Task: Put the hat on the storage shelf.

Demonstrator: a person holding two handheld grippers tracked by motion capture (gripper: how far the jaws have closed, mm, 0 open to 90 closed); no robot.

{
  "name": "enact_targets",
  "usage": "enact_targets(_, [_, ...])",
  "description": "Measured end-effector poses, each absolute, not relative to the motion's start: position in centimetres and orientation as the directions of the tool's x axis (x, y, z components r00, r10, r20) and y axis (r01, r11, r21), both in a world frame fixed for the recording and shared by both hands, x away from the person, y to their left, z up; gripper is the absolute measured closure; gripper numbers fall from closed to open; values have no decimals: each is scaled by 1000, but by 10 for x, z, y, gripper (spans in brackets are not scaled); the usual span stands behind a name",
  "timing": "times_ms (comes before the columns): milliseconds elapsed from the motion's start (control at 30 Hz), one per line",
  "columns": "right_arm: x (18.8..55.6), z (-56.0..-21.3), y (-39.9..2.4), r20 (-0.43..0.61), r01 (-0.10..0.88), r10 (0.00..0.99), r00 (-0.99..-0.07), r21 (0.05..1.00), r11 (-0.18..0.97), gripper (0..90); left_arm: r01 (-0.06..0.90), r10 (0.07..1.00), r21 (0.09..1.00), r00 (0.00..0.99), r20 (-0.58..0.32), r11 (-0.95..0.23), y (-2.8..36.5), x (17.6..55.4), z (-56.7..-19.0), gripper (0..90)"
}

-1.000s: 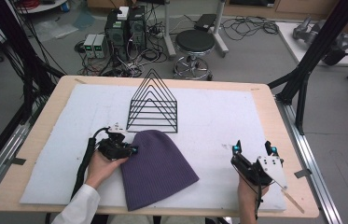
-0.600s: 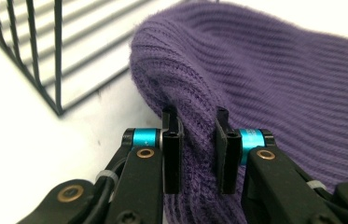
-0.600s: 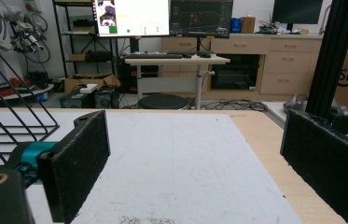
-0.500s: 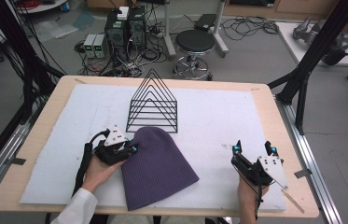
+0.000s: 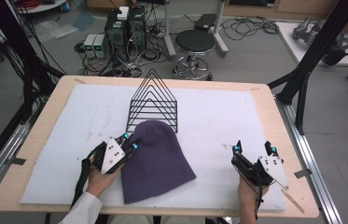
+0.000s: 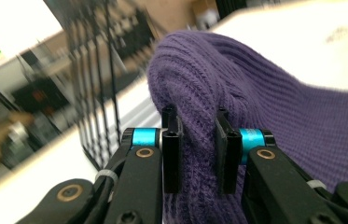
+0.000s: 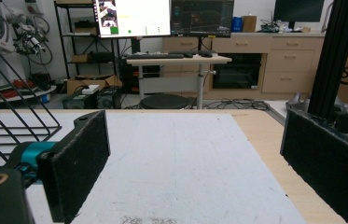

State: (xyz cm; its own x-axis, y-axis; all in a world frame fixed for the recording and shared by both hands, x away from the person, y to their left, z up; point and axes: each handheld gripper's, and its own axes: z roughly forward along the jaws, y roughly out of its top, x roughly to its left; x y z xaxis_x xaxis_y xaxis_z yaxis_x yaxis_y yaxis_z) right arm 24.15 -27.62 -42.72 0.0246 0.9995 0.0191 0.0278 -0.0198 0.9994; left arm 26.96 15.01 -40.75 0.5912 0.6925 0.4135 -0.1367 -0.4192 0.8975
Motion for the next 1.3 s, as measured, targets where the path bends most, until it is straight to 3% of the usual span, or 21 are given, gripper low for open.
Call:
enact_targets(100, [241,-427,-276,20,28,1000,24,999,-21,74,-240,686,877,550,476,-415,151,265,-404,761])
enact_targets(200, [241,-427,-275,19,28,1000,16,999,-20,74,-283,693,870,527,492,-403,151,263,-402,761])
enact_targets(600, [242,-427,-274,17,29,1000,15,999,-17,74,-284,776,912,485,404,-297,165,266,-391,758])
enact_targets(1300, [241,-426,-269,16,21,1000,12,1000,-17,74,-376,810,904,454,372,-204,178,267,-353,758])
